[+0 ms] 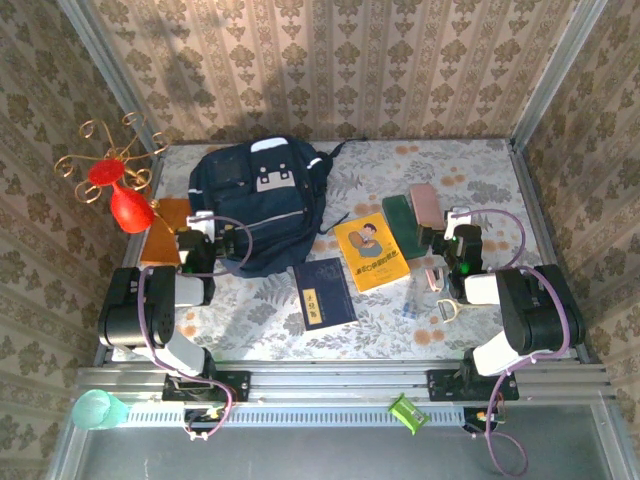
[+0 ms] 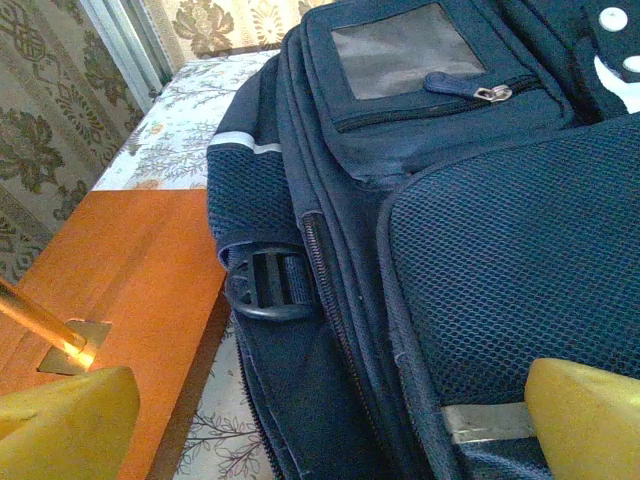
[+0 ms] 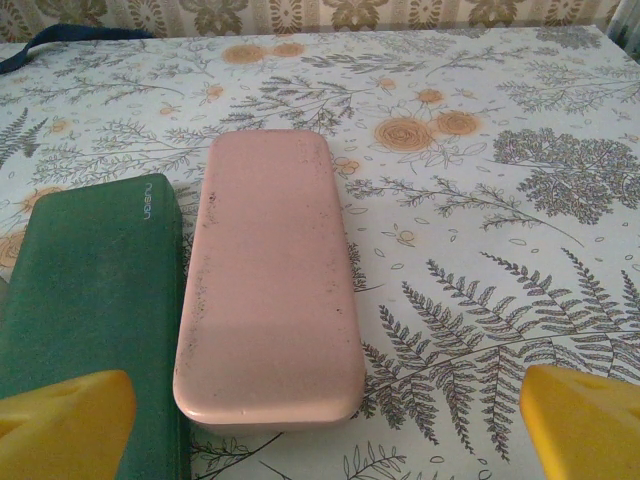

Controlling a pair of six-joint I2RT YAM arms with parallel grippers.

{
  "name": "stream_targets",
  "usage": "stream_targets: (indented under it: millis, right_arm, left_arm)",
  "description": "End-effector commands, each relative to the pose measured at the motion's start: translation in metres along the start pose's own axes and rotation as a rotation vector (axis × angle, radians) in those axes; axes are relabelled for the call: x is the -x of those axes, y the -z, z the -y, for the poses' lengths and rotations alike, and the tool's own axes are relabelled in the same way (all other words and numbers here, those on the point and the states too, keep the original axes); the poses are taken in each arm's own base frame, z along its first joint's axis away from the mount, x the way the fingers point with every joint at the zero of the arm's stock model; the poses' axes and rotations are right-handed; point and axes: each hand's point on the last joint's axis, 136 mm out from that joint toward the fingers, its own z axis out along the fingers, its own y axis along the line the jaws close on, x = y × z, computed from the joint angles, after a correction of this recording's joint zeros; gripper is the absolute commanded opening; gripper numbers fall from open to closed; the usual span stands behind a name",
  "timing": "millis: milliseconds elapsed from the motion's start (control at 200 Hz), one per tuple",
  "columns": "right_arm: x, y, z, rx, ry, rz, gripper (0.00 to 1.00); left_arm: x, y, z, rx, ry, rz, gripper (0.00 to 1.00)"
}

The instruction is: Pack the student bag

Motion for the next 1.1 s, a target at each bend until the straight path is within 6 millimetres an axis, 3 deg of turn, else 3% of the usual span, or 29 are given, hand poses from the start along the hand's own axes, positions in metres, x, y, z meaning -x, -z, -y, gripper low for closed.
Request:
stream_targets:
  millis: [0, 780, 890, 995, 1055, 1095]
  right_arm:
    - [0.016, -0.003, -0.001, 0.009, 0.002, 0.036, 1.0]
    - [0.018, -0.001, -0.002, 0.009, 0.006, 0.047, 1.0]
    - [0.036, 0.017, -0.002, -0.01, 0.017, 0.064, 1.0]
    - [0.051, 0.042, 0.018, -0.111, -0.121, 0.056, 1.0]
    - [0.058, 0.056, 0.027, -0.139, -0.216, 0.066, 1.0]
    - [0.063, 0.063, 0.024, -0.118, -0.238, 0.068, 1.0]
  left_arm:
    - [0.011, -0.002, -0.001, -0.011, 0.02, 0.024, 1.0]
    - [0.012, 0.0, -0.001, -0.008, 0.019, 0.031, 1.0]
    - [0.028, 0.014, 0.002, -0.006, -0.011, 0.074, 1.0]
    - [0.049, 0.032, -0.009, 0.087, -0.016, 0.078, 1.0]
    - [0.065, 0.045, -0.024, 0.157, 0.082, 0.072, 1.0]
    - [0.065, 0.053, -0.03, 0.166, 0.157, 0.017, 1.0]
